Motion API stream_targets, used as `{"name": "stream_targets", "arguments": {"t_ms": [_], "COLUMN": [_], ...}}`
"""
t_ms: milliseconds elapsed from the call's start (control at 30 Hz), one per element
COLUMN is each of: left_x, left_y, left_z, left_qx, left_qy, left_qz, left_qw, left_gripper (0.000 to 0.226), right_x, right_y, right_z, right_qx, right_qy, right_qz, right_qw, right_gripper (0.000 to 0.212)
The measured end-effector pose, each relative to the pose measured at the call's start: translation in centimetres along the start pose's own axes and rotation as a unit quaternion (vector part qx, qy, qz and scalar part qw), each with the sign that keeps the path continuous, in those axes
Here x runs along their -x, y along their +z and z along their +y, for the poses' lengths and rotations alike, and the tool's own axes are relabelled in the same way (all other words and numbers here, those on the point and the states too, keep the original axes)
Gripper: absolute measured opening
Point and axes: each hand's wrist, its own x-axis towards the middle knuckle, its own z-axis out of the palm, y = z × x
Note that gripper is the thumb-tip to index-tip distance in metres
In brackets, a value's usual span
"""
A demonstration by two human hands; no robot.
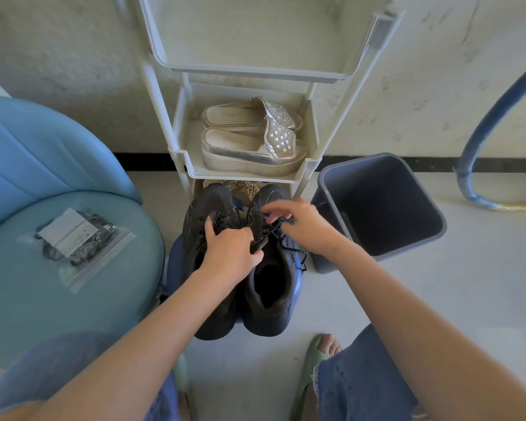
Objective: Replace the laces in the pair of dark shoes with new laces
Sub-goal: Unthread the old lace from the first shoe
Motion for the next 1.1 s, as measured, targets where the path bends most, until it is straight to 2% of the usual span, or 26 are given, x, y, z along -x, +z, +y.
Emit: {"name": "stream_targets", "arguments": {"t_ms": [100, 233, 333, 433, 533, 600, 667, 900, 1000, 1033, 1067, 1100], "left_x": [0.1, 0.2, 0.2, 0.1, 0.0, 0.2, 0.4, 1.0, 1.2, 1.3, 1.4, 1.4], "left_y": [0.0, 0.0, 0.0, -0.1, -0.3, -0.3, -0.3, -0.8, -0.9, -0.8, -0.6, -0.3], "left_z": [0.0, 0.0, 0.1, 0.0, 0.1, 0.3, 0.5, 1.0, 0.9, 0.9, 1.0, 1.0], "left_qx": [0.023, 0.021, 0.029, 0.042, 0.035, 0.022, 0.002, -0.039, -0.047, -0.043, -0.033, -0.017], "left_qy": [0.015, 0.018, 0.015, 0.013, 0.007, 0.011, 0.029, 0.055, 0.048, 0.050, 0.054, 0.056], "left_qz": [-0.002, 0.005, -0.004, -0.016, -0.022, -0.021, -0.006, 0.002, -0.011, -0.005, 0.005, 0.017], "left_qw": [1.000, 1.000, 0.999, 0.999, 0.999, 0.999, 1.000, 0.998, 0.998, 0.998, 0.998, 0.998], "left_gripper": [0.024, 0.024, 0.025, 0.023, 0.022, 0.021, 0.022, 0.024, 0.022, 0.022, 0.023, 0.025], "right_x": [-0.4, -0.6, -0.6, -0.4, -0.2, -0.1, -0.1, -0.3, 0.0, 0.2, 0.4, 0.7], "right_y": [0.3, 0.2, 0.4, 0.2, -0.6, -1.3, -1.8, -2.6, -4.2, -4.7, -5.0, -5.0], "right_z": [0.3, 0.3, 0.4, 0.9, 1.8, 2.4, 2.8, 3.4, 4.0, 4.4, 4.5, 4.4], "right_qx": [0.064, 0.094, 0.186, 0.208, 0.135, 0.073, 0.052, -0.024, -0.157, -0.194, -0.214, -0.213], "right_qy": [-0.004, -0.008, -0.028, 0.014, 0.127, 0.205, 0.246, 0.310, 0.338, 0.333, 0.318, 0.298], "right_qz": [-0.022, -0.009, 0.058, 0.171, 0.246, 0.267, 0.278, 0.299, 0.374, 0.376, 0.341, 0.272], "right_qw": [0.998, 0.995, 0.980, 0.963, 0.951, 0.939, 0.927, 0.902, 0.849, 0.843, 0.858, 0.890], "right_gripper": [0.022, 0.012, 0.009, 0.008, 0.010, 0.010, 0.008, 0.008, 0.016, 0.020, 0.023, 0.024]}}
